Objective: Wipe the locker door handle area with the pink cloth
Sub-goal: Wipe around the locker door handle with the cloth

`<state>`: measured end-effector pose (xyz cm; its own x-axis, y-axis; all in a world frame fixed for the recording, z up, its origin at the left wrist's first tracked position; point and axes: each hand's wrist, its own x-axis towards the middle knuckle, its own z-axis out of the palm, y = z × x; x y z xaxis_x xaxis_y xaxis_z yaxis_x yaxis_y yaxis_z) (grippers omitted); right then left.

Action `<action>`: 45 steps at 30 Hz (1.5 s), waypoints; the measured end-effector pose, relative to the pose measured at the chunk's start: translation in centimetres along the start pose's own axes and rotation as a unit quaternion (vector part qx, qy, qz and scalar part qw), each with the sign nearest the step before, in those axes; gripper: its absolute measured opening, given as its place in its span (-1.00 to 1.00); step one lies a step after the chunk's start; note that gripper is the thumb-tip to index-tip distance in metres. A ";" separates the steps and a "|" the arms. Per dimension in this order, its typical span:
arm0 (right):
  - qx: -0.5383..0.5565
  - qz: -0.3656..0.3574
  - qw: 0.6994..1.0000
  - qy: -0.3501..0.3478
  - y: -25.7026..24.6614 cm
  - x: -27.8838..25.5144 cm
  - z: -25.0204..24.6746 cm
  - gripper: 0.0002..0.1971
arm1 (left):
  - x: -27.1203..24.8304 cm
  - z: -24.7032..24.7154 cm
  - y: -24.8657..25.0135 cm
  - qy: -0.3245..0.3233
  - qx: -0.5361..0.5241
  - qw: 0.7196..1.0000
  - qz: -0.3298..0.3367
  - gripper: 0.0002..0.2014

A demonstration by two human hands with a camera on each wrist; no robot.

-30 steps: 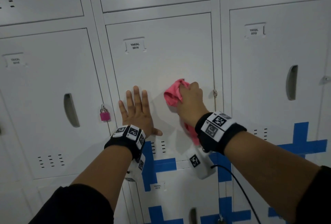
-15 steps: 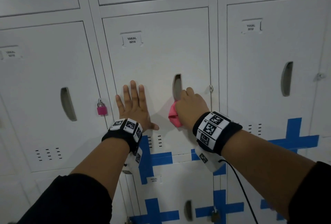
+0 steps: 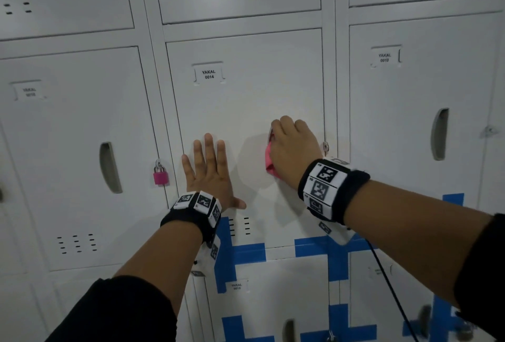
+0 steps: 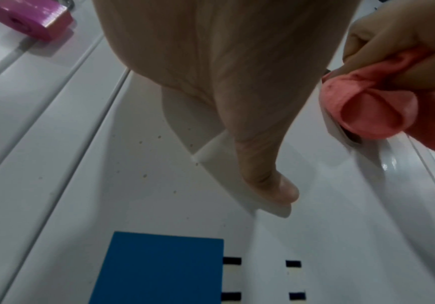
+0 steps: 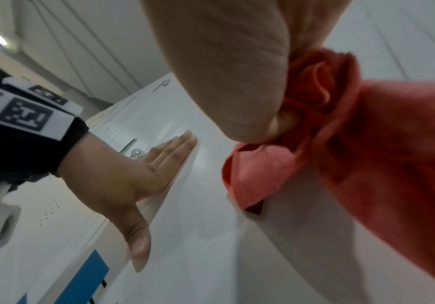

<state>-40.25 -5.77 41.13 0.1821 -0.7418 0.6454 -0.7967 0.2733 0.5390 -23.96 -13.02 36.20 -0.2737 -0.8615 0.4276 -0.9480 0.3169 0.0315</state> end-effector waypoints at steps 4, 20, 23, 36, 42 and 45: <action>-0.050 0.017 0.998 -0.029 -0.7 1.1 -0.9 -0.80 | 0.0 0.0 -0.1 0.000 0.005 1.000 0.004 0.53; -0.008 0.006 1.000 -0.023 -0.5 0.6 -0.3 -0.81 | 0.1 0.2 0.0 0.011 0.006 1.000 -0.002 0.54; 0.024 0.004 0.999 -0.044 -0.9 -1.0 0.7 -0.77 | 0.1 0.3 0.1 0.012 0.003 1.000 -0.004 0.55; 0.318 0.068 0.945 -0.033 -0.3 -4.3 3.1 -0.82 | 0.2 0.3 -0.1 0.014 0.005 1.000 0.004 0.59; 0.483 0.201 0.822 0.226 3.1 -1.6 1.1 -0.62 | 0.1 0.2 0.2 0.014 0.004 1.000 -0.006 0.57; 0.443 0.159 0.857 0.209 3.1 0.6 0.8 -0.56 | 0.0 0.2 0.2 0.014 0.007 1.000 -0.008 0.56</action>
<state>-43.10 -5.84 42.73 -0.0827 -0.3804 0.9211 -0.9358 -0.2881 -0.2030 -24.23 -13.06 35.99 -0.2538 -0.8554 0.4514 -0.9545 0.2971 0.0262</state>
